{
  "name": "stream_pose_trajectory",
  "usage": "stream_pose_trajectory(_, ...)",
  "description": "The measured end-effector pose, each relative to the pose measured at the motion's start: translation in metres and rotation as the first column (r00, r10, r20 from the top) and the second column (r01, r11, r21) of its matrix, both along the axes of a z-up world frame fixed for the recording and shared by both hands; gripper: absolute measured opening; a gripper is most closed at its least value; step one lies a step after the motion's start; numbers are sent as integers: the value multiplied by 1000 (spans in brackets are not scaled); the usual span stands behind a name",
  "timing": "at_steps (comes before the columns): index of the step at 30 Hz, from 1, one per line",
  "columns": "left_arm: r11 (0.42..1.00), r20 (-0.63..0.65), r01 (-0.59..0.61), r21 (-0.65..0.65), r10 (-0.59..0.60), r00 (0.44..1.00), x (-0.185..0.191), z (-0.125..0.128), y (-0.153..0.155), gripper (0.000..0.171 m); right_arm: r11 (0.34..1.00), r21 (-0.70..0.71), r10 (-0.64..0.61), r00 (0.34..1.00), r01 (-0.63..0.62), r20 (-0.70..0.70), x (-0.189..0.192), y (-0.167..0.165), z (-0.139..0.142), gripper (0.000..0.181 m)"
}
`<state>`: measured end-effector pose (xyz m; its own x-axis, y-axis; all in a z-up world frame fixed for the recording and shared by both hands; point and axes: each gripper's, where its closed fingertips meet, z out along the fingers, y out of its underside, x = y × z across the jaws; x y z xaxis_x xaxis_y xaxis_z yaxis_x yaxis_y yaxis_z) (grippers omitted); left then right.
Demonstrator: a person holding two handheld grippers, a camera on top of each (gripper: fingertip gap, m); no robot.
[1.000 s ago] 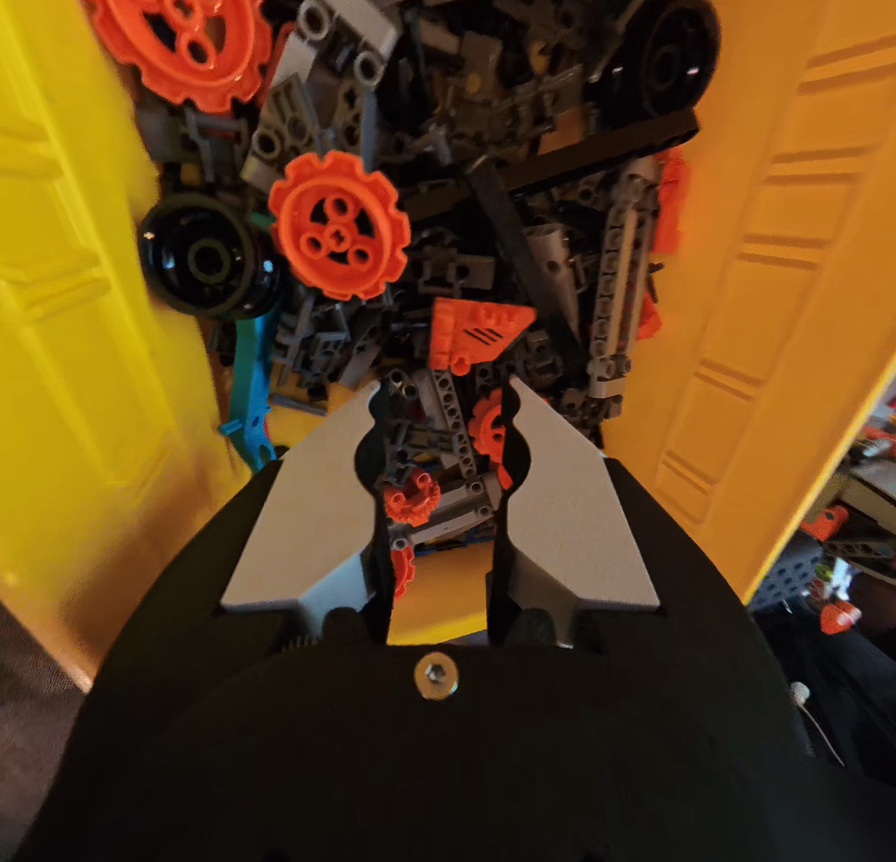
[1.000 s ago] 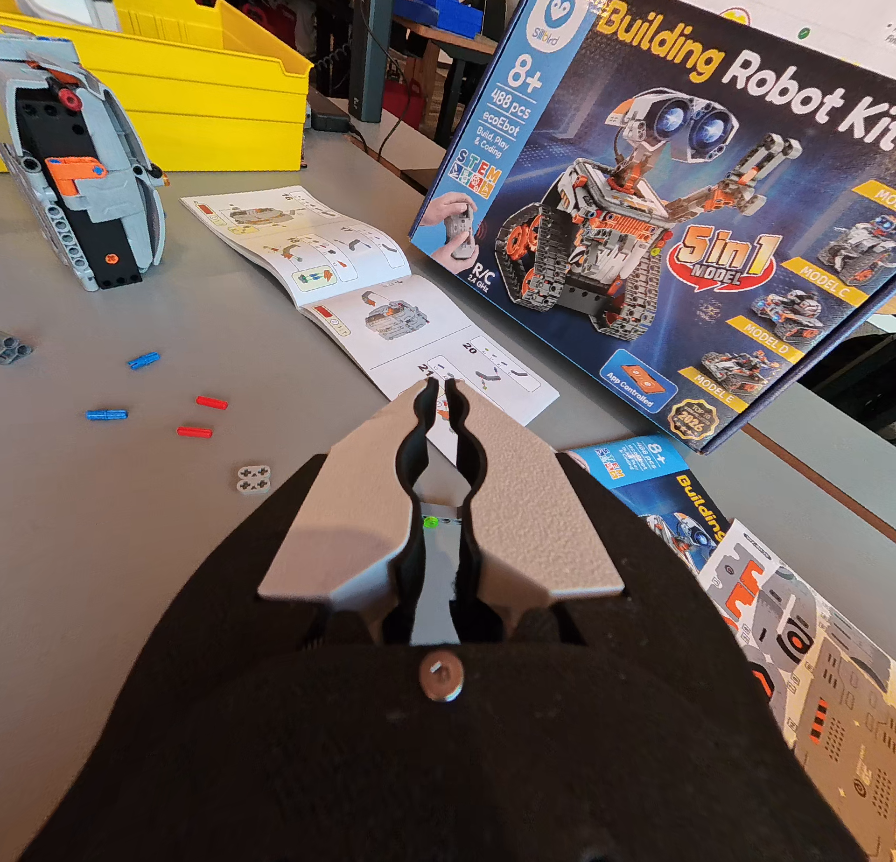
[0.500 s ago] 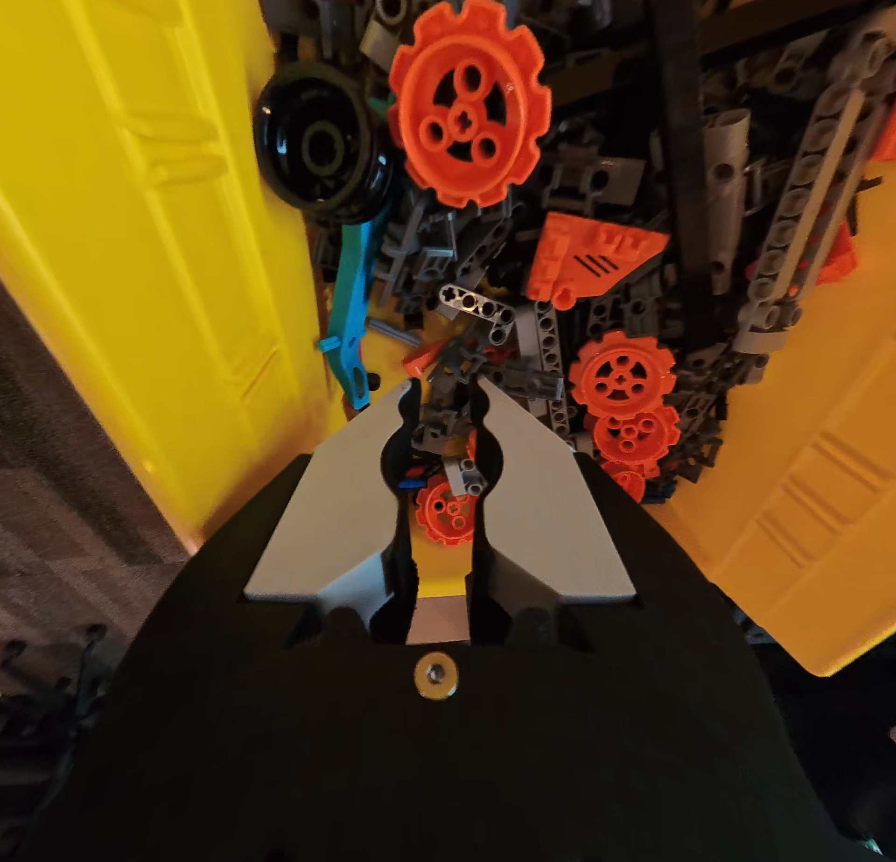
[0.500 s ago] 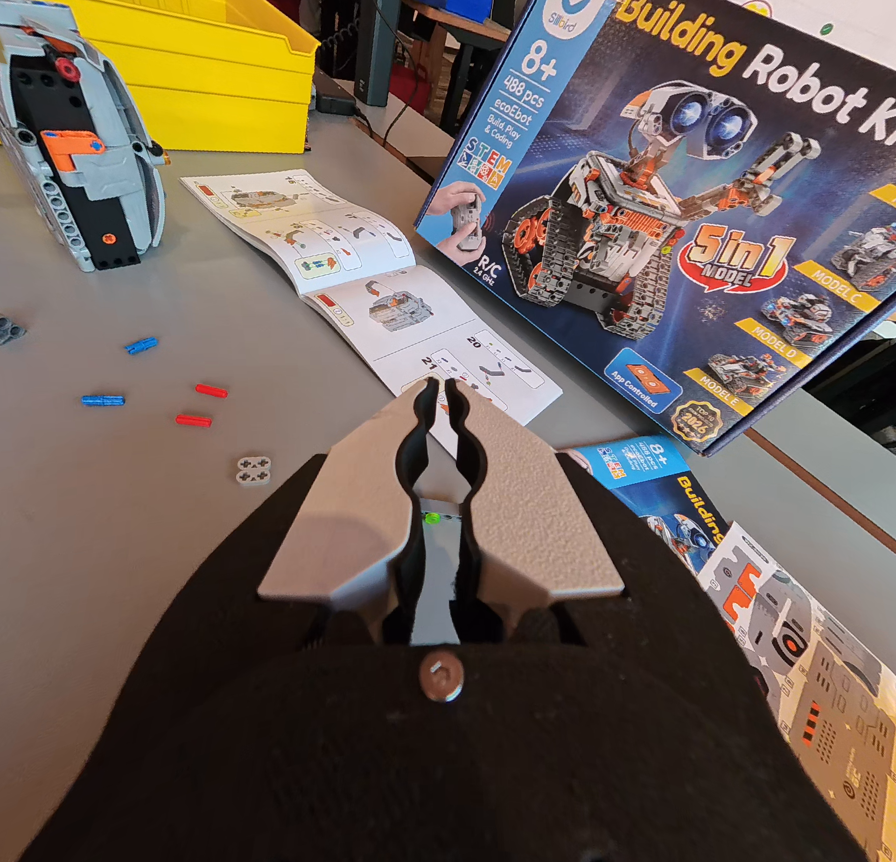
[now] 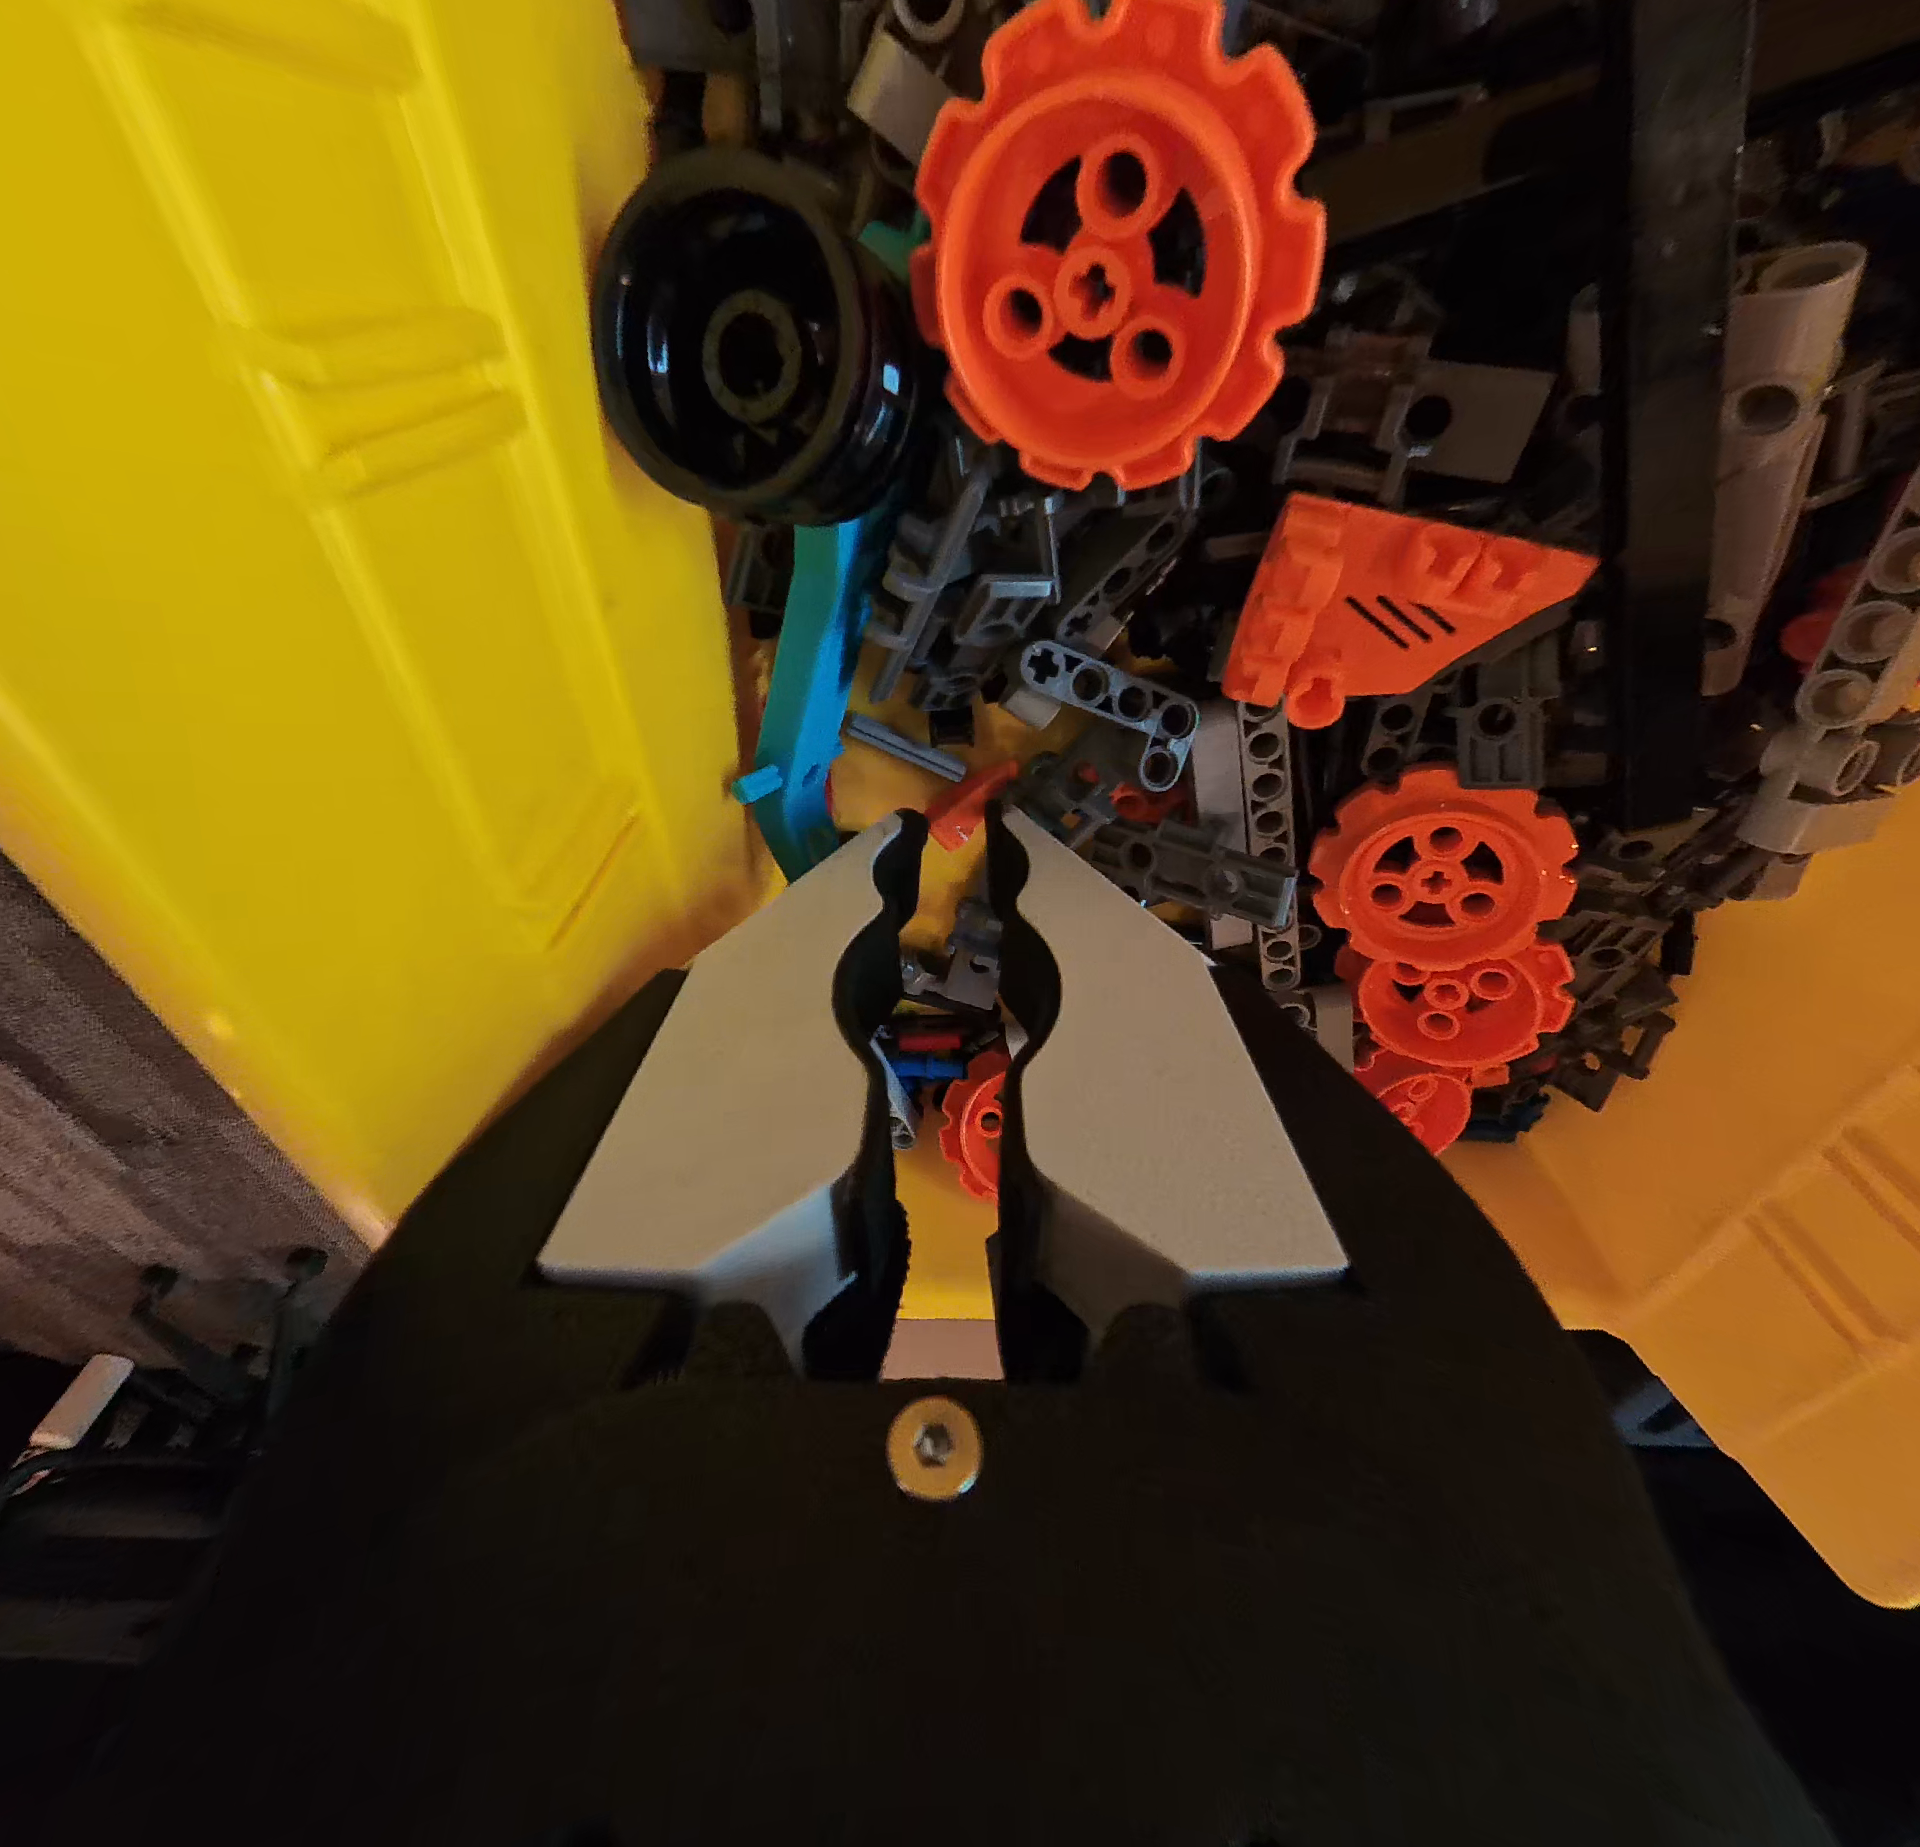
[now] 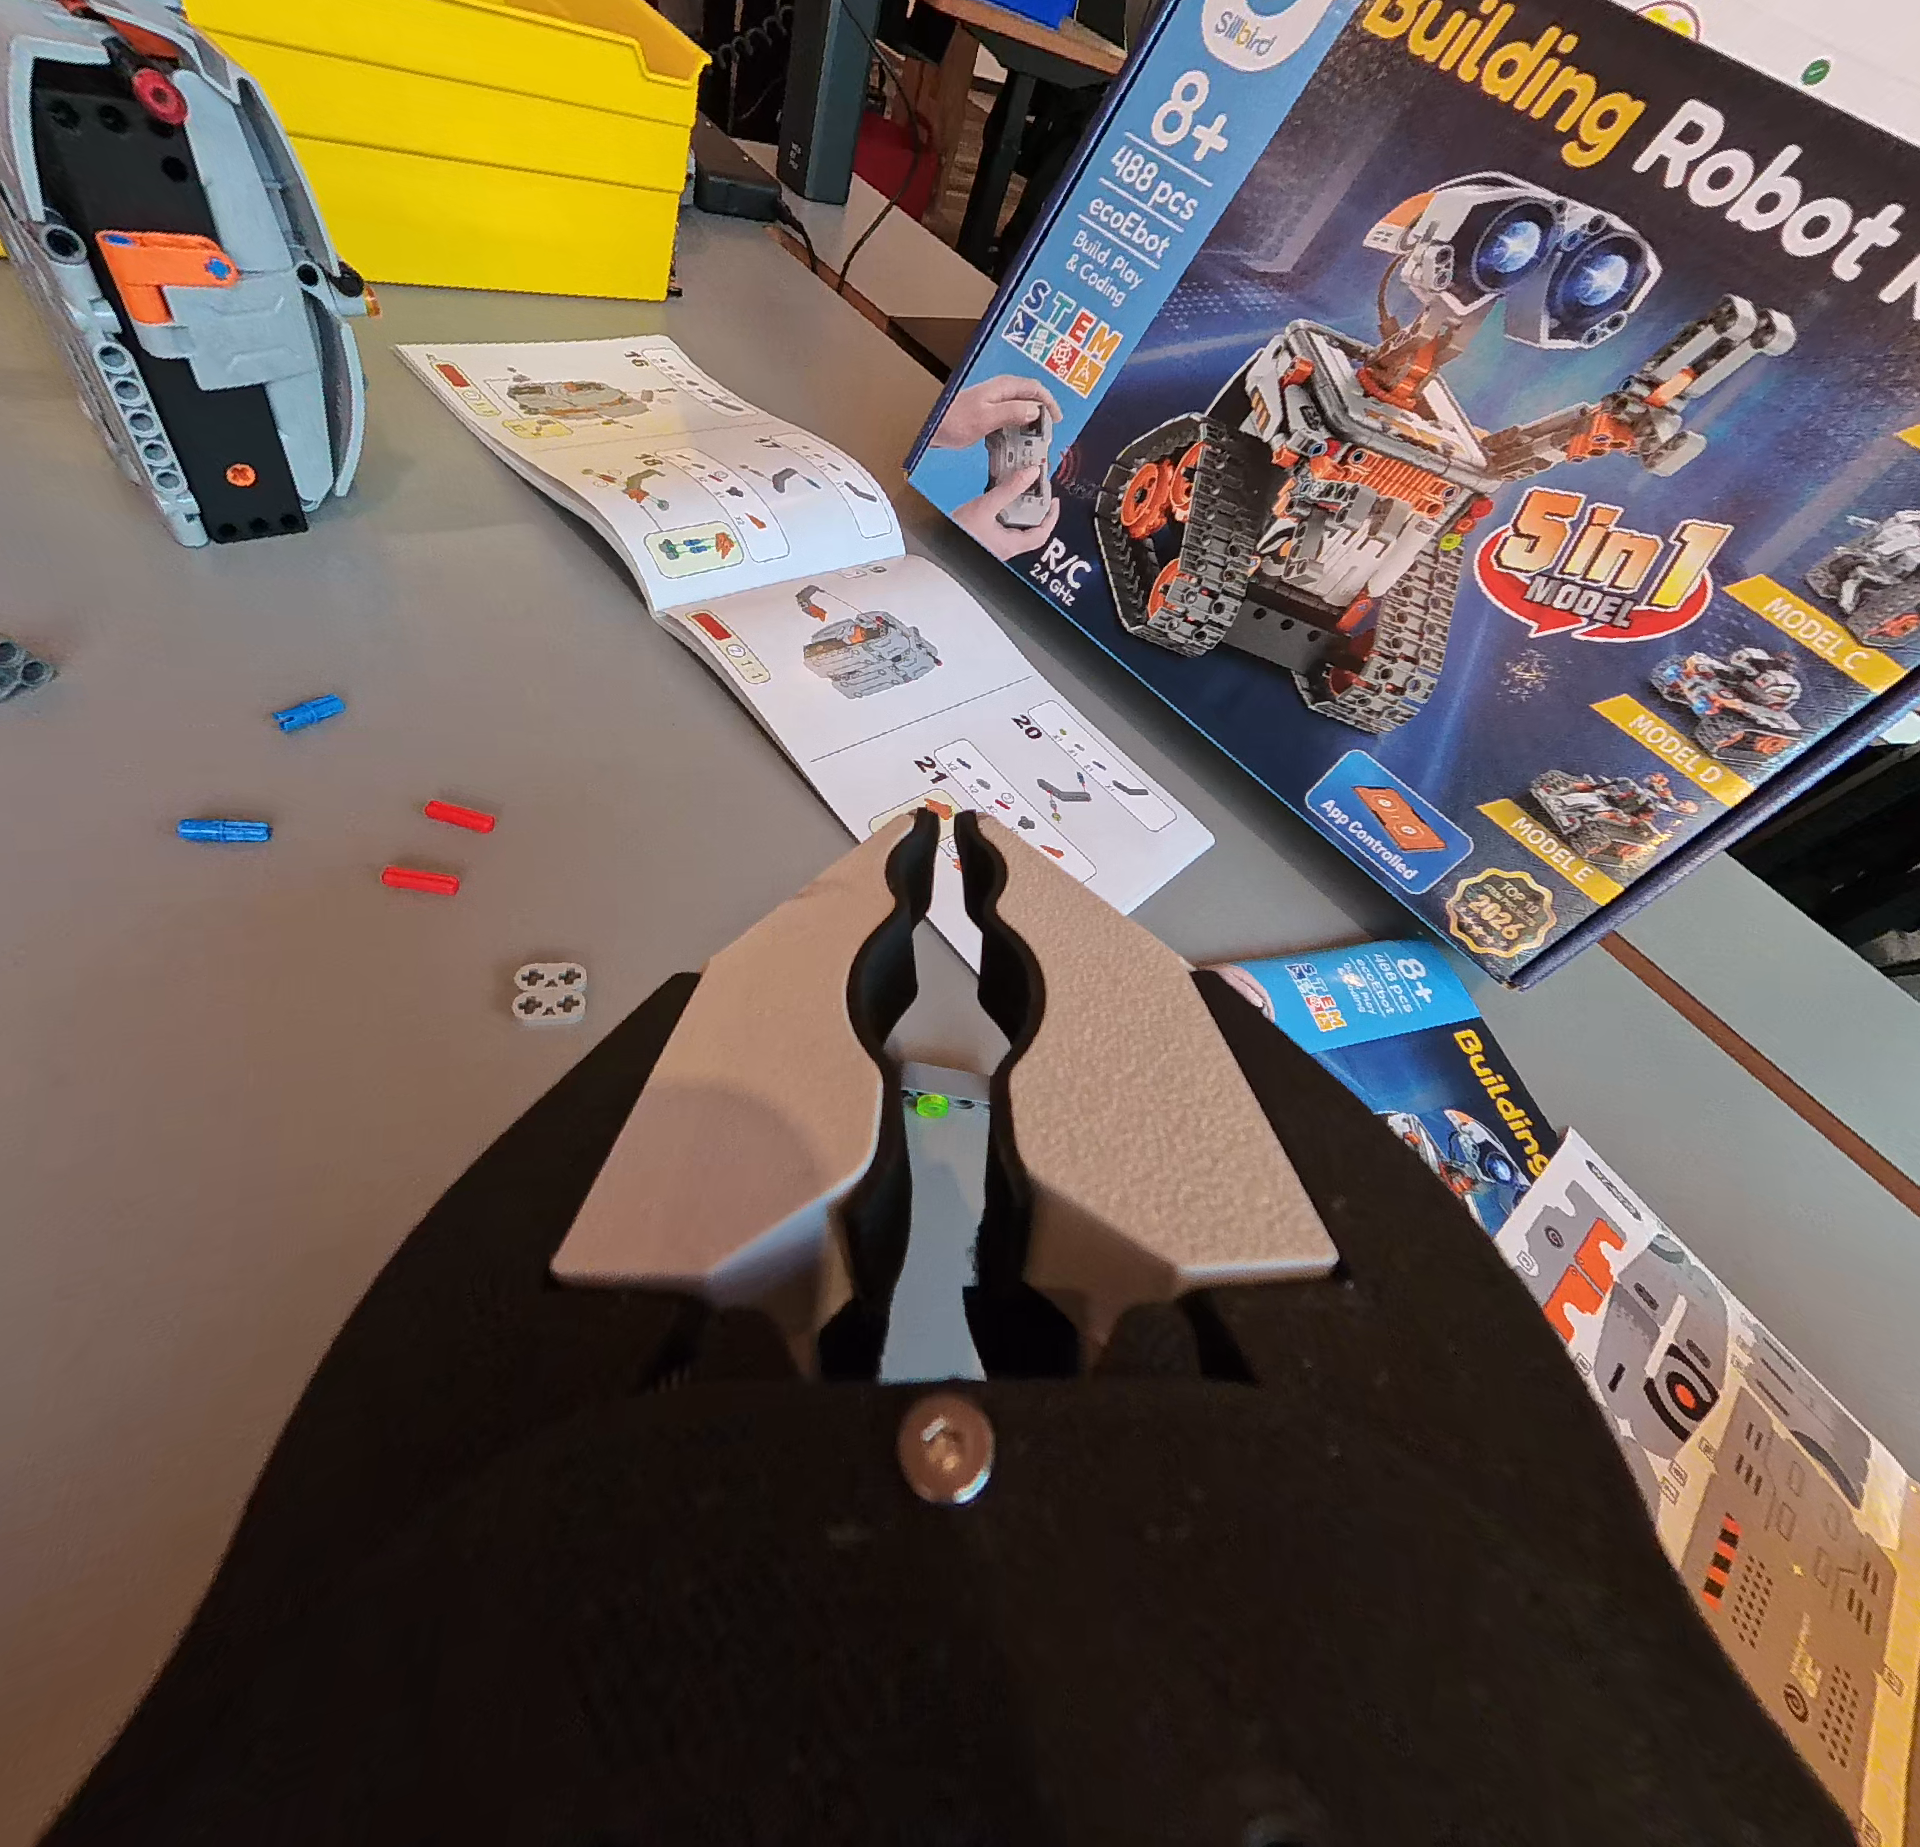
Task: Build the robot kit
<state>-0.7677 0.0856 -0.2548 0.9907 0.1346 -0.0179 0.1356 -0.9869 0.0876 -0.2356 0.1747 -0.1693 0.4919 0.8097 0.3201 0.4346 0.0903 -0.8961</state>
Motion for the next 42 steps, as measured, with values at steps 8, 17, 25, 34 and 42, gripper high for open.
stream_pose_trajectory(8, 998, 20, 54, -31, -53, 998, 4, -2, -8, 16, 1000, -2, 3, 1000, -3, 7, 0, 0, -1, 4)
stream_pose_trajectory(17, 993, -7, 116, -15, -116, 993, 0, 0, -4, 15, 1000, -2, 4, 1000, -4, 10, -1, 0, -2, 4)
stream_pose_trajectory(25, 991, 45, 124, -42, -122, 991, 8, -4, -10, 5, 1000, -5, 7, 1000, -6, 16, -1, 0, -3, 4)
stream_pose_trajectory(34, 978, 96, 113, 176, -131, 987, 39, 51, 2, 5, 1000, -3, 4, 1000, -4, 26, -1, 1, -5, 4)
stream_pose_trajectory(42, 564, 141, 524, 639, -755, 640, 264, 160, 6, 5, 1000, -7, -17, 999, 17, 34, 4, 5, -8, 4)
